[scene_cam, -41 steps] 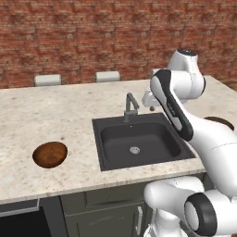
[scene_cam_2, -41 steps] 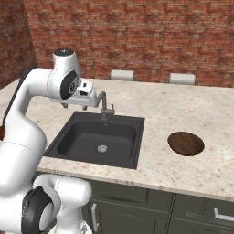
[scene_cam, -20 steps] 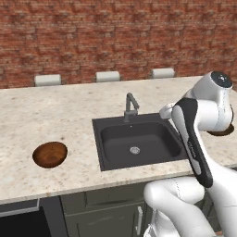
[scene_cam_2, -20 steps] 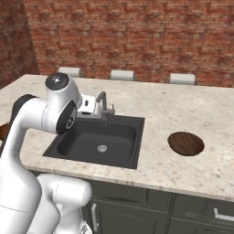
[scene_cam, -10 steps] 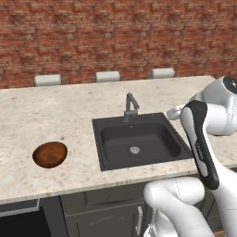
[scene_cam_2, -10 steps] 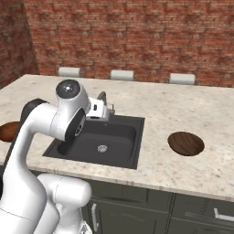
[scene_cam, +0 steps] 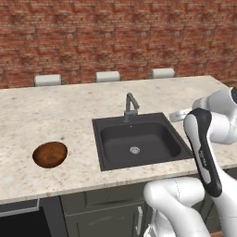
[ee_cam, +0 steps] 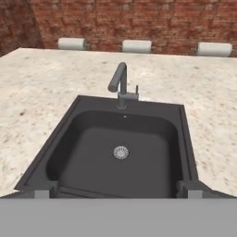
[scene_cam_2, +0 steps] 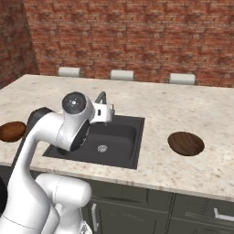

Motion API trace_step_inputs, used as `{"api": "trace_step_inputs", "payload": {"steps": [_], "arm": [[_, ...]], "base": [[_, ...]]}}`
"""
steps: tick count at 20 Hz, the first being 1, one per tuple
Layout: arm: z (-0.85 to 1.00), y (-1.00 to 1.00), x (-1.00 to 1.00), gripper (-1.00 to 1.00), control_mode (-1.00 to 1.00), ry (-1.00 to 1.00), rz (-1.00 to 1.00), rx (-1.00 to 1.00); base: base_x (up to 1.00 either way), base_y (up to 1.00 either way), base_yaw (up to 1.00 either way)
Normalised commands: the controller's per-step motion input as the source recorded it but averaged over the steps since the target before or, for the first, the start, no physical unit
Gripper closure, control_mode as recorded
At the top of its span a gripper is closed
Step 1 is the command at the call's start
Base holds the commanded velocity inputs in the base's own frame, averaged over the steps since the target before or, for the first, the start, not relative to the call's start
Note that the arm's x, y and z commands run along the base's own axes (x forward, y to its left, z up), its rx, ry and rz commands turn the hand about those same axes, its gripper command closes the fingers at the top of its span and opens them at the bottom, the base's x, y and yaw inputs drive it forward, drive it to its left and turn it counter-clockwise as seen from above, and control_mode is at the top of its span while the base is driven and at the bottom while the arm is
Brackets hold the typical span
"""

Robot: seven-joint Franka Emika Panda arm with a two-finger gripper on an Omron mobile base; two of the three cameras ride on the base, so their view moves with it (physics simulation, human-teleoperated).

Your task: Rinse each bowl for a few seconds and place them down in the sink or on the counter.

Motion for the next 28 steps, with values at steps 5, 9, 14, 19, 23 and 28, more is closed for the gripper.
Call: {"api": "trace_step_inputs", "payload": {"steps": [5,9,14,19,23,28], "arm": [[-0.14,-0.09,0.10,-1.00,-1.00,-0.15,0.05,0.00],[-0.16,-0.07,0.16,-1.00,-1.00,-0.14,0.06,0.00],[-0.17,-0.05,0.21,-1.00,-1.00,-0.12,0.06,0.00],[-0.17,0.00,0.24,-1.00,-1.00,-0.12,0.06,0.00],[-0.15,-0.01,0.20,-1.00,-1.00,-0.13,0.06,0.00],[-0.09,-0.05,0.23,-1.00,-1.00,-0.06,0.06,0.01]], "base": [[0.00,0.00,0.00],[0.00,0.00,0.00],[0.00,0.00,0.00],[0.00,0.00,0.00],[0.00,0.00,0.00],[0.00,0.00,0.00]]}}
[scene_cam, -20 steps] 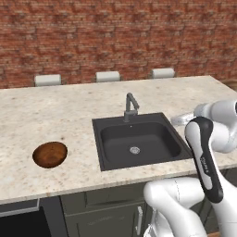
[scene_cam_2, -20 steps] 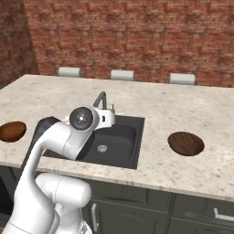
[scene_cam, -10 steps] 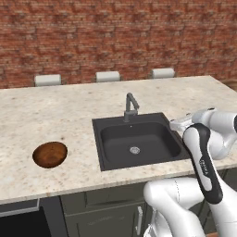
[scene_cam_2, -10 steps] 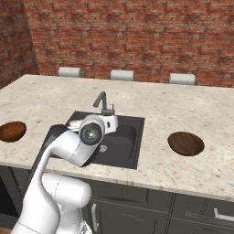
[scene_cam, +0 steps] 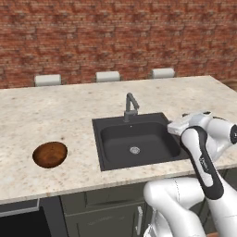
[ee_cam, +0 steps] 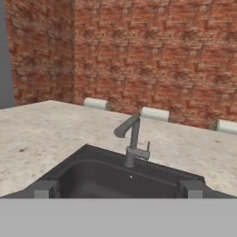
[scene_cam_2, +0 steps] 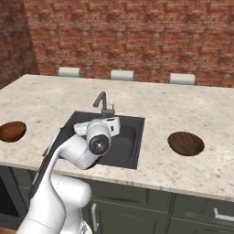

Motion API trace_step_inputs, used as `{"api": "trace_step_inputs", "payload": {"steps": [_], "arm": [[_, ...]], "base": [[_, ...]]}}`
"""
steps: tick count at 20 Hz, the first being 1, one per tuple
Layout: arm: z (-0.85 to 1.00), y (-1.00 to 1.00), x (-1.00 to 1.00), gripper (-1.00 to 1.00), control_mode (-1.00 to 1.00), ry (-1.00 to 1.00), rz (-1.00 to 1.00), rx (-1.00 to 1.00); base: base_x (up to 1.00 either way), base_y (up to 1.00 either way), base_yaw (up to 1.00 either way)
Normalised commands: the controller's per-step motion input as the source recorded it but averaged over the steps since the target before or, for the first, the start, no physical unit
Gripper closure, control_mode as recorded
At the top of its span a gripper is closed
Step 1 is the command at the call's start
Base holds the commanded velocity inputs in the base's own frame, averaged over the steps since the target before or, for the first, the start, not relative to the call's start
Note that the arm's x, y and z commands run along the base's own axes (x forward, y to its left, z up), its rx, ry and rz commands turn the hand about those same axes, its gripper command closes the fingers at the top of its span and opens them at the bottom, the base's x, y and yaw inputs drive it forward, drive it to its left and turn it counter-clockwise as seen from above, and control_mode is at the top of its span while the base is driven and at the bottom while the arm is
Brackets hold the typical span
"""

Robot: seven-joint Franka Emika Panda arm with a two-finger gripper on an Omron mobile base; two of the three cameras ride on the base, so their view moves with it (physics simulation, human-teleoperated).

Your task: Rinse each bowl for a few seconds and place them down in the sink or on the counter.

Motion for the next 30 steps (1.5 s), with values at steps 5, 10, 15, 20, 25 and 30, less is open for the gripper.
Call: {"api": "trace_step_inputs", "payload": {"steps": [5,10,15,20,25,30], "arm": [[-0.12,0.00,0.34,-1.00,-1.00,0.00,0.03,0.03],[-0.09,0.00,0.34,-1.00,-1.00,0.00,0.00,0.02],[-0.12,0.00,0.35,-1.00,-1.00,0.00,0.01,0.04],[-0.15,0.00,0.31,-1.00,-1.00,0.00,0.00,0.02],[-0.13,0.00,0.28,-1.00,-1.00,-0.02,0.00,0.01],[-0.05,0.00,0.21,-1.00,-1.00,-0.06,0.02,0.00]], "base": [[0.00,0.00,0.00],[0.00,0.00,0.00],[0.00,0.00,0.00],[0.00,0.00,0.00],[0.00,0.00,0.00],[0.00,0.00,0.00]]}}
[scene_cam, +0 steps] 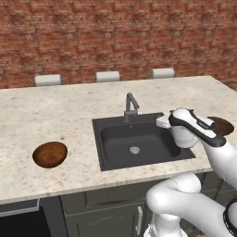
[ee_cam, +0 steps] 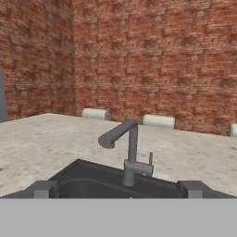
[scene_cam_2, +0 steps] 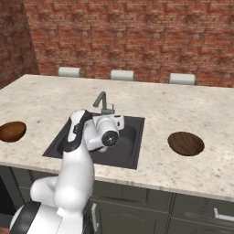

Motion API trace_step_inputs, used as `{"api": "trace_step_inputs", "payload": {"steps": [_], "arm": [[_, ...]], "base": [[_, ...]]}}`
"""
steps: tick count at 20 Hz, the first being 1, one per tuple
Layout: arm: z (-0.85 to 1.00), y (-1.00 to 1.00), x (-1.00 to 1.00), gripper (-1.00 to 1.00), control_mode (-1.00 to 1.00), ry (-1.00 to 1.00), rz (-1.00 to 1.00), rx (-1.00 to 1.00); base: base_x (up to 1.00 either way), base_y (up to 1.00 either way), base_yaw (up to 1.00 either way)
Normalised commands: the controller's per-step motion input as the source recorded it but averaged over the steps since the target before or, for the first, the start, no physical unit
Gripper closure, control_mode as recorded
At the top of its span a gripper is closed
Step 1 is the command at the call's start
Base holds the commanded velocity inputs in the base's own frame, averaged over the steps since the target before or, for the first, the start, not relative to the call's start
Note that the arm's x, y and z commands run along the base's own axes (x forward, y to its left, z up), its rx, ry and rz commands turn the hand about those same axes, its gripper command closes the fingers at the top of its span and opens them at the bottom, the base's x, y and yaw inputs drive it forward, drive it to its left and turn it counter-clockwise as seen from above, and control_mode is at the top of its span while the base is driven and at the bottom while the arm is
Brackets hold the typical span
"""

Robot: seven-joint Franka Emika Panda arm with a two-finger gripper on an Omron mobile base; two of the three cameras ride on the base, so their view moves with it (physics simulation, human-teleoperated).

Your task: Rinse each bowl for a few seconds and place them down in the sink or on the counter.

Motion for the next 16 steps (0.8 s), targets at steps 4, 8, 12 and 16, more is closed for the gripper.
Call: {"api": "trace_step_inputs", "payload": {"steps": [4,8,12,16], "arm": [[-0.07,0.00,0.18,-1.00,-1.00,-0.08,0.05,0.00],[-0.08,0.00,0.19,-1.00,-1.00,-0.08,0.05,0.00],[-0.06,0.00,0.21,-1.00,-1.00,-0.04,0.04,0.00],[0.00,0.03,0.23,-1.00,-1.00,0.00,0.01,0.00]], "base": [[0.00,0.00,0.00],[0.00,0.00,0.00],[0.00,0.00,0.00],[0.00,0.00,0.00]]}}
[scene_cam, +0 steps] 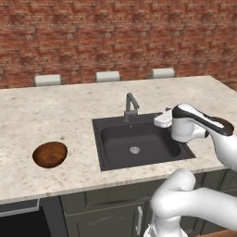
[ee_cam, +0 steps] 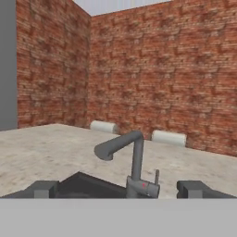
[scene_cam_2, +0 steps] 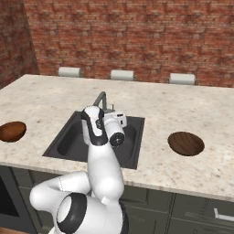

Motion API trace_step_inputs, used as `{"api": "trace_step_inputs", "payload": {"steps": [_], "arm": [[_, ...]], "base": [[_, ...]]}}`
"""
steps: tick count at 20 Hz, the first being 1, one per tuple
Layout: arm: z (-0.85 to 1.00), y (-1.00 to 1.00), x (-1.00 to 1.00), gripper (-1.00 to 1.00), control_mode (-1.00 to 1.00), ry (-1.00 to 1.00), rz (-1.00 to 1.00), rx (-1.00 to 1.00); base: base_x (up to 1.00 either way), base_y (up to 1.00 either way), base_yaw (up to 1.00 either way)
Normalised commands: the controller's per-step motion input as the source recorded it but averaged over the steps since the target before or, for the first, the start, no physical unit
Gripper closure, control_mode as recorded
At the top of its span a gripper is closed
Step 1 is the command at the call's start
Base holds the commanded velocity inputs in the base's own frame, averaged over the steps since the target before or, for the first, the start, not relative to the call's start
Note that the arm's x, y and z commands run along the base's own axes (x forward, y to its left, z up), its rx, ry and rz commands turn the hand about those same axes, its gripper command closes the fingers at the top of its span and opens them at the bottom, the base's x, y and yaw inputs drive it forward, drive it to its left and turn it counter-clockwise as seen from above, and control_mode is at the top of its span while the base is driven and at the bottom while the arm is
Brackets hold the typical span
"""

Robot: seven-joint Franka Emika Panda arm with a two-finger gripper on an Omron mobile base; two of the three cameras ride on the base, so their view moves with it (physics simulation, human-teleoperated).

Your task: Rinse each bowl for a few seconds and place them down in the sink or on the counter.

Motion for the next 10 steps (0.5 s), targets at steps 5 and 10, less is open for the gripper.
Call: {"api": "trace_step_inputs", "payload": {"steps": [5,10], "arm": [[0.00,0.04,0.23,-1.00,-1.00,0.03,0.00,0.00],[0.00,0.01,0.25,-1.00,-1.00,0.05,0.01,0.00]], "base": [[0.00,0.00,0.00],[0.00,0.00,0.00]]}}
